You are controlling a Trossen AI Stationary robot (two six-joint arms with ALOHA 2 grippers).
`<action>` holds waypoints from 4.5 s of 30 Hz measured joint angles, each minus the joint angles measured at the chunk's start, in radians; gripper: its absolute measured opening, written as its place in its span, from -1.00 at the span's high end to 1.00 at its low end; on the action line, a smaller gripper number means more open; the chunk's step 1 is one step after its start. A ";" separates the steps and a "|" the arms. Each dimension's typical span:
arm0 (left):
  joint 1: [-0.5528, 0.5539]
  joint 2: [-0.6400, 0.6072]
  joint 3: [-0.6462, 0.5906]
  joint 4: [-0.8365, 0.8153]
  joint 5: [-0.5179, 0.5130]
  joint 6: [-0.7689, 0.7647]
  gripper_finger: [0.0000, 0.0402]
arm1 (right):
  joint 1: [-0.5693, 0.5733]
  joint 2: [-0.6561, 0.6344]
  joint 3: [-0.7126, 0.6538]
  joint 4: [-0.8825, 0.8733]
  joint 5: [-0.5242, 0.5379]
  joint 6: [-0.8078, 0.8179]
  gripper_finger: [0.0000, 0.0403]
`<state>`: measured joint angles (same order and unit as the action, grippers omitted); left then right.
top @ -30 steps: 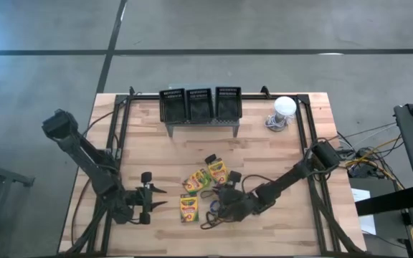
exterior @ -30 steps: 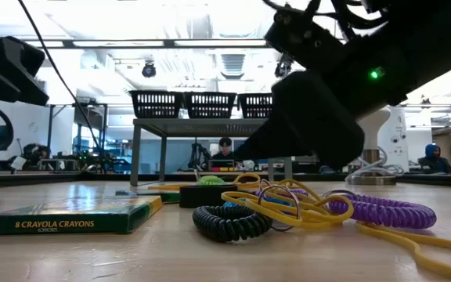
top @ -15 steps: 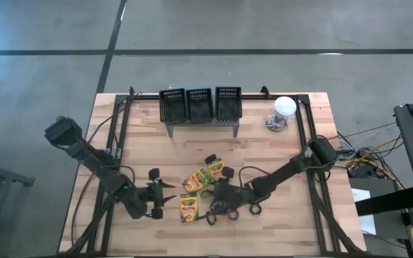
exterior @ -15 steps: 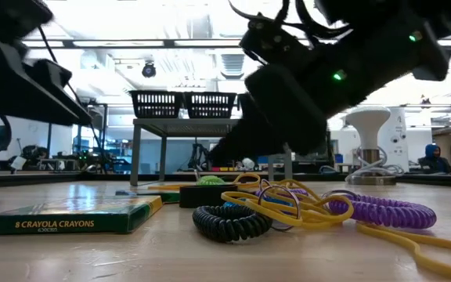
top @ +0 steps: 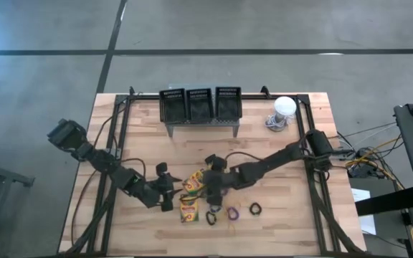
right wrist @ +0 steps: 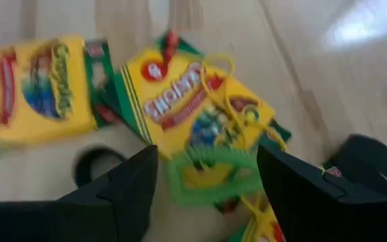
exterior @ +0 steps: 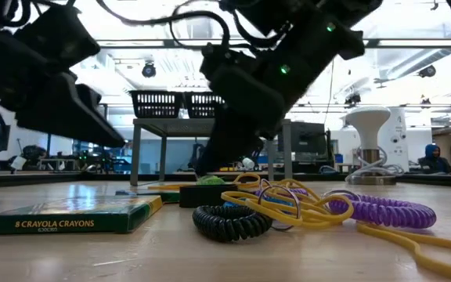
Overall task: Pick & Place Office Desk Supplies
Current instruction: Put the green spring key chain into the right black bin, then put the yellow rubber band into the middle black bin
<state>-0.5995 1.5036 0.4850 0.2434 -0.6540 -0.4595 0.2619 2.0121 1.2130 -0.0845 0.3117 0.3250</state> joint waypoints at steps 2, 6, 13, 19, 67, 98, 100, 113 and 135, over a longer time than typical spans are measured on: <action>0.000 0.000 0.000 0.012 0.000 0.015 0.17 | 0.001 0.000 -0.020 0.033 0.001 -0.011 -0.21; 0.000 0.006 0.000 0.037 -0.007 0.022 0.17 | -0.001 0.003 -0.052 0.112 0.000 -0.021 0.00; 0.000 0.016 0.000 0.042 -0.011 0.018 0.17 | -0.015 0.059 -0.030 0.164 0.004 -0.045 0.27; 0.000 0.049 -0.001 0.055 -0.011 0.015 0.16 | -0.018 0.064 0.033 0.034 0.005 -0.031 0.58; -0.002 0.083 -0.002 0.067 -0.034 0.012 0.16 | -0.510 -0.227 0.322 -0.523 0.345 -0.112 0.96; -0.001 0.082 -0.002 0.047 -0.018 -0.012 0.17 | 0.128 -0.472 0.135 -0.556 0.522 0.040 0.40; -0.001 0.082 -0.002 0.047 -0.018 -0.012 0.17 | 0.206 -0.458 0.085 -0.555 0.526 0.116 0.42; -0.001 0.082 -0.002 0.043 -0.018 -0.012 0.17 | 0.448 -0.278 -0.240 -0.352 0.580 0.618 0.48; -0.001 0.082 -0.001 0.033 -0.018 -0.012 0.16 | -0.035 -0.032 -0.156 0.263 0.041 -0.063 -0.03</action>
<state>-0.6003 1.5860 0.4839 0.2767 -0.6724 -0.4713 0.2267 1.9799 1.0570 0.1787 0.3523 0.2625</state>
